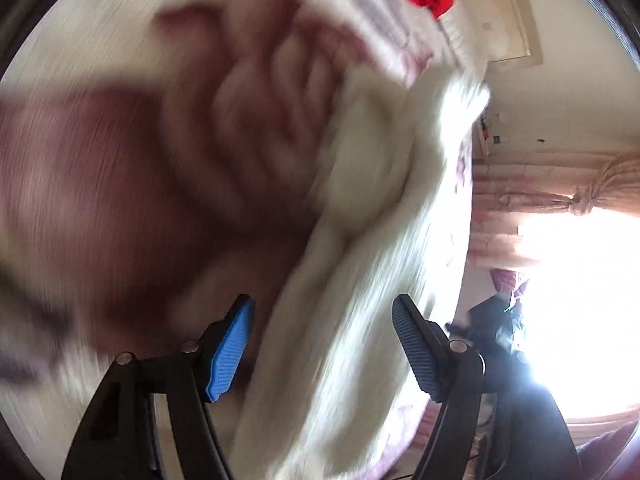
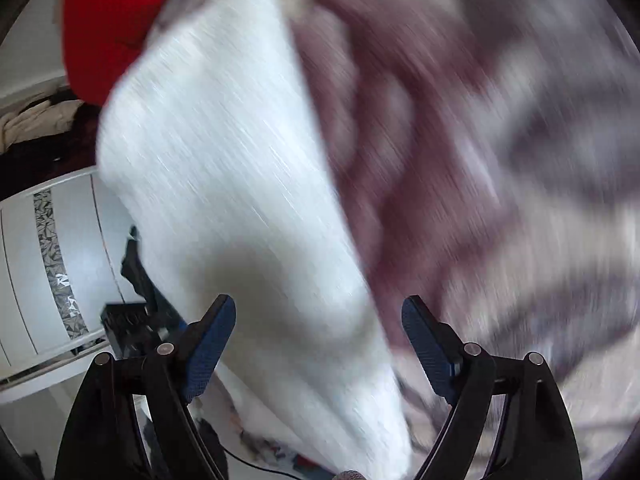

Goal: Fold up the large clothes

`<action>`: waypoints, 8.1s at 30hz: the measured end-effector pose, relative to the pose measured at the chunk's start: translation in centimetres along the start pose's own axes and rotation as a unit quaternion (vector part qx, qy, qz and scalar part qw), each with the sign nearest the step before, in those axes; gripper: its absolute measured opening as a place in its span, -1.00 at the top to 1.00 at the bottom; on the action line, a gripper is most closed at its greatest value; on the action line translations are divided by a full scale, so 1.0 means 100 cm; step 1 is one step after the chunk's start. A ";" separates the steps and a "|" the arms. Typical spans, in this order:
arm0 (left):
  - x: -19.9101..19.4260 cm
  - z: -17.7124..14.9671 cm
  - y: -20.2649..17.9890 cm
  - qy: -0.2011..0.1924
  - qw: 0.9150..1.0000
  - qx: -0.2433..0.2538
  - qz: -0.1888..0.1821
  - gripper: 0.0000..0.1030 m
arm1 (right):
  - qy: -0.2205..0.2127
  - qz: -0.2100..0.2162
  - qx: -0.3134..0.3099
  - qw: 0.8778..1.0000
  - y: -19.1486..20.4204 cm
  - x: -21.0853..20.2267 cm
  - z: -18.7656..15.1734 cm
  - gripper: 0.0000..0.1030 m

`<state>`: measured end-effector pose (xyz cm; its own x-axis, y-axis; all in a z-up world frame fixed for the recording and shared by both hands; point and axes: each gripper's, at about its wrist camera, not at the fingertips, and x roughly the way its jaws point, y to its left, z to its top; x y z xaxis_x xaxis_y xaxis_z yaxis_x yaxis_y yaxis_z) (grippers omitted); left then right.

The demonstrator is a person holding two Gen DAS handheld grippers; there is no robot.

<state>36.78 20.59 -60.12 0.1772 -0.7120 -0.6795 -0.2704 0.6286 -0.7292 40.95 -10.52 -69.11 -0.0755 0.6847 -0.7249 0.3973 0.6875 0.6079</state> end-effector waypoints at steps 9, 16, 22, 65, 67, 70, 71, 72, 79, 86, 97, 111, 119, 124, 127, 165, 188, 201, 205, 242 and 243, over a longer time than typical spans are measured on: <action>-0.014 -0.102 0.019 -0.012 0.998 -0.006 0.061 0.67 | 0.026 0.057 0.036 0.997 -0.060 0.059 -0.120 -0.68; -0.033 -0.131 0.020 -0.030 0.998 0.012 0.060 0.77 | -0.024 -0.020 0.025 0.999 -0.050 0.032 -0.147 0.70; -0.041 -0.138 0.050 -0.024 0.999 -0.038 0.009 0.51 | -0.027 -0.047 0.029 0.998 -0.055 0.037 -0.141 0.64; -0.101 -0.346 -0.022 -0.086 0.986 -0.047 0.134 0.03 | 0.036 -0.068 0.009 0.997 -0.159 -0.041 -0.339 -0.12; -0.103 -0.316 -0.061 -0.115 0.984 -0.008 0.137 0.03 | 0.011 -0.092 -0.019 0.996 -0.144 -0.059 -0.331 -0.12; -0.072 -0.245 -0.133 -0.155 0.977 0.079 0.121 0.24 | -0.035 -0.106 -0.068 0.991 -0.113 -0.076 -0.286 -0.04; -0.058 -0.223 -0.150 -0.156 0.976 0.098 0.116 0.62 | -0.045 -0.109 -0.080 0.990 -0.098 -0.077 -0.275 0.16; -0.040 -0.200 -0.164 -0.152 0.976 0.107 0.114 0.69 | -0.054 -0.115 -0.089 0.988 -0.083 -0.077 -0.261 0.24; 0.039 -0.059 -0.121 -0.084 0.968 0.073 0.225 0.89 | -0.101 -0.134 -0.115 0.979 0.023 -0.057 -0.170 0.27; 0.037 -0.041 -0.068 -0.068 0.980 0.040 0.184 0.96 | -0.064 -0.161 -0.191 0.966 0.128 0.009 -0.106 0.27; 0.014 -0.044 -0.057 -0.066 0.993 0.025 0.097 0.95 | 0.030 -0.278 -0.235 0.931 0.157 0.127 -0.050 0.67; -0.082 -0.185 0.066 -0.123 0.946 -0.014 0.301 0.92 | 0.130 -0.327 -0.305 0.885 0.208 0.191 -0.110 0.67; -0.090 -0.183 0.086 -0.160 0.960 -0.038 0.229 0.94 | 0.115 -0.374 -0.303 0.869 0.232 0.195 -0.116 0.66; -0.103 -0.185 0.073 -0.152 0.953 -0.015 0.262 0.91 | 0.010 -0.315 -0.289 0.904 0.271 0.097 -0.099 0.66; -0.105 -0.185 0.055 -0.170 0.923 0.021 0.345 0.91 | -0.018 -0.315 -0.260 0.913 0.264 0.090 -0.064 0.66; 0.030 -0.050 -0.110 -0.084 0.932 0.150 0.319 0.49 | -0.069 -0.172 -0.100 0.978 0.113 -0.034 -0.101 0.17; -0.035 -0.300 -0.008 0.027 0.964 0.030 0.261 -0.11 | 0.051 -0.078 0.004 0.996 -0.083 -0.057 -0.276 -0.31; -0.043 -0.363 -0.018 -0.062 0.970 0.031 0.234 0.73 | -0.003 -0.128 -0.030 0.991 -0.100 -0.054 -0.342 1.00; -0.041 -0.362 -0.012 -0.072 0.972 0.012 0.223 0.73 | 0.043 -0.093 -0.019 0.995 -0.122 -0.045 -0.340 0.78; -0.010 -0.338 0.047 0.008 0.994 -0.004 0.110 -0.07 | 0.050 -0.023 -0.039 0.998 -0.141 0.012 -0.294 -0.24; 0.002 -0.337 0.051 0.020 0.995 -0.009 0.099 -0.07 | 0.056 -0.017 -0.042 0.997 -0.142 0.022 -0.294 -0.29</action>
<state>3.53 13.10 -61.19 0.0813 -0.5875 -0.8052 -0.3137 0.7517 -0.5801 8.27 -11.67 -69.88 -0.1914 0.6807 -0.7071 0.3145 0.7250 0.6128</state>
